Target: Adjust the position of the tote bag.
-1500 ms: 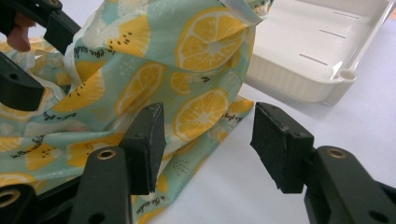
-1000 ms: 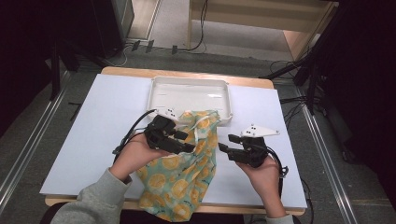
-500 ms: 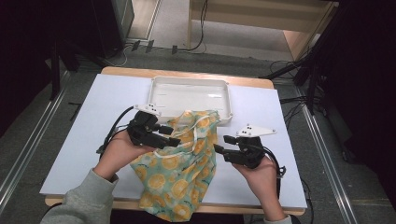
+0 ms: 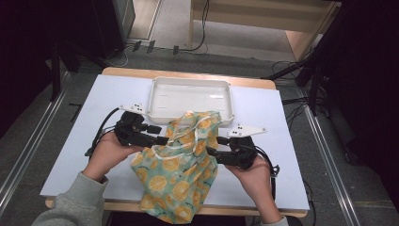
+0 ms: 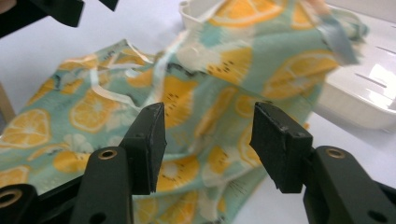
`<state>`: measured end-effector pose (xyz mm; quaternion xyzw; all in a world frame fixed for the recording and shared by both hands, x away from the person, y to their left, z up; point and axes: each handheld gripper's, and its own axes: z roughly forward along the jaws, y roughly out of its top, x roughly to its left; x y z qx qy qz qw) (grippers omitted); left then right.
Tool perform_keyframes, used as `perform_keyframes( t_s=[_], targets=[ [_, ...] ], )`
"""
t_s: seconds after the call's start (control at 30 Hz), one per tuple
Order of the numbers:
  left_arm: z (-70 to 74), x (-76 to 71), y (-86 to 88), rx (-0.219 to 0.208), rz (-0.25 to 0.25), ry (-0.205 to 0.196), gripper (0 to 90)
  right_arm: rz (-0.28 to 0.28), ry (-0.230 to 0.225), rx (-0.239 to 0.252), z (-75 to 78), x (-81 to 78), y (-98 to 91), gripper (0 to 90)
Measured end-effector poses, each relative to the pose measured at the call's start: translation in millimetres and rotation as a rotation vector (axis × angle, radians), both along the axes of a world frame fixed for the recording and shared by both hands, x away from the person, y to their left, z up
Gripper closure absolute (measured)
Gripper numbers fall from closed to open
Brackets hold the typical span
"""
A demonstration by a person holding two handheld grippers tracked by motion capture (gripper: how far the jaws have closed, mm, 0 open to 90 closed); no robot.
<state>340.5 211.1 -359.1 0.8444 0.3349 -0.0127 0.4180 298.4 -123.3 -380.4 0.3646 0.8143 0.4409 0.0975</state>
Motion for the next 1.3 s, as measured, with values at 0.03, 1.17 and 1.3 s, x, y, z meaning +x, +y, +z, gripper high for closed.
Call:
perform_keyframes(
  t_s=[0.03, 1.17, 1.3],
  targets=[
    [-0.2, 0.2, 2.0, 0.000, 0.007, -0.007, 40.7, 0.002, 0.001, -0.001, 0.2, 0.7, 2.5, 45.1],
    [-6.8, 5.3, 23.9, -0.022, 0.067, -0.025, 42.0, 0.040, 0.038, -0.002, -3.9, -2.0, -20.3, 90.0],
    [-7.6, 5.5, 23.4, -0.022, 0.064, -0.023, 42.2, 0.014, 0.044, 0.008, -6.9, -3.0, -35.4, 90.0]
  ],
)
